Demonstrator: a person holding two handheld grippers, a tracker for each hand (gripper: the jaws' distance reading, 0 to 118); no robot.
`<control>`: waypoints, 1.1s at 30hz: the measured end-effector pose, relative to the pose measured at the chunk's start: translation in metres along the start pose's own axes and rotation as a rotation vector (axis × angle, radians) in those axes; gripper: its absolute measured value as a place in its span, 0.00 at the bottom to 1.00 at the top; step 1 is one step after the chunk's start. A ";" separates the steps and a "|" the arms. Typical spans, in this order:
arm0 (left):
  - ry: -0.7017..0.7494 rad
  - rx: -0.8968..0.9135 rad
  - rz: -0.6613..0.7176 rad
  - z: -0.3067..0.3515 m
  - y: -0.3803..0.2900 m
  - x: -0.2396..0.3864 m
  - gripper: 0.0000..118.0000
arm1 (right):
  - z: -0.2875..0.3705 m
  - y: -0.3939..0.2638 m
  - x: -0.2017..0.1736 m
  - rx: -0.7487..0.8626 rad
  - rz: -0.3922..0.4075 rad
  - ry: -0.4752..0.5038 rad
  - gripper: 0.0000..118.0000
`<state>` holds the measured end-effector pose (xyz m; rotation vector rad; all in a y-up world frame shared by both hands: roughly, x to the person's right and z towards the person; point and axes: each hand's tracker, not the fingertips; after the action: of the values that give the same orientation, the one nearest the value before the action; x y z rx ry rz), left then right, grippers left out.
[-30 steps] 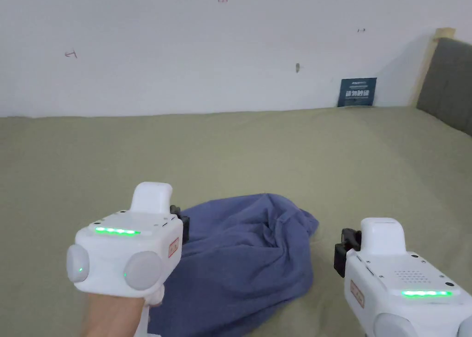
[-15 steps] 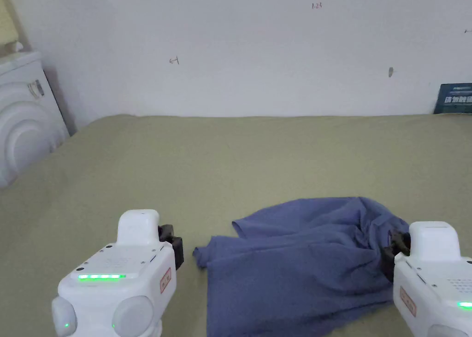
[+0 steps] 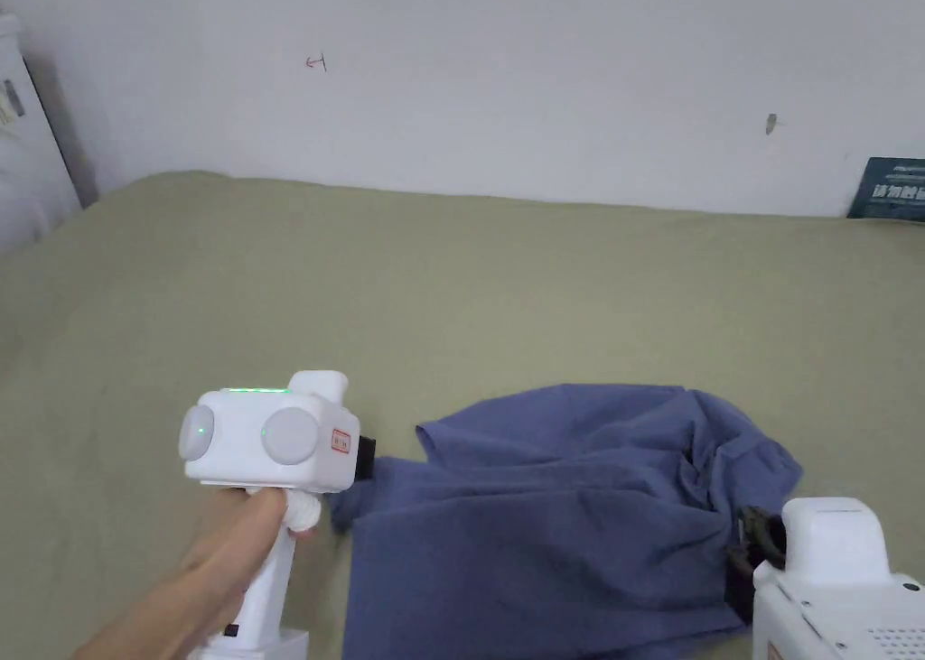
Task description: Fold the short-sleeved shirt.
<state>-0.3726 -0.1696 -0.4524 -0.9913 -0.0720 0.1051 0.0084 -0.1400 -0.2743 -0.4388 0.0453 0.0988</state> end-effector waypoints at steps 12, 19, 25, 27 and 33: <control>0.128 -0.114 -0.024 -0.055 -0.011 0.012 0.63 | -0.025 -0.019 0.024 -0.077 -0.017 -0.025 0.00; 0.115 -0.116 -0.079 -0.014 -0.018 0.033 0.05 | -0.037 -0.016 0.053 -0.114 -0.073 -0.068 0.00; 0.105 -0.096 -0.089 -0.018 -0.019 0.031 0.05 | -0.085 0.010 0.102 -0.198 -0.066 -0.113 0.00; 0.104 -0.082 -0.097 -0.014 -0.023 0.033 0.05 | -0.107 0.020 0.118 -0.226 -0.082 -0.107 0.00; 0.082 -0.075 -0.084 -0.018 -0.026 0.030 0.05 | -0.170 0.043 0.146 -0.358 -0.185 0.056 0.25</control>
<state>-0.3391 -0.1951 -0.4401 -1.0648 -0.0427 -0.0153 0.1453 -0.1612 -0.4561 -0.8008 0.0417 -0.0894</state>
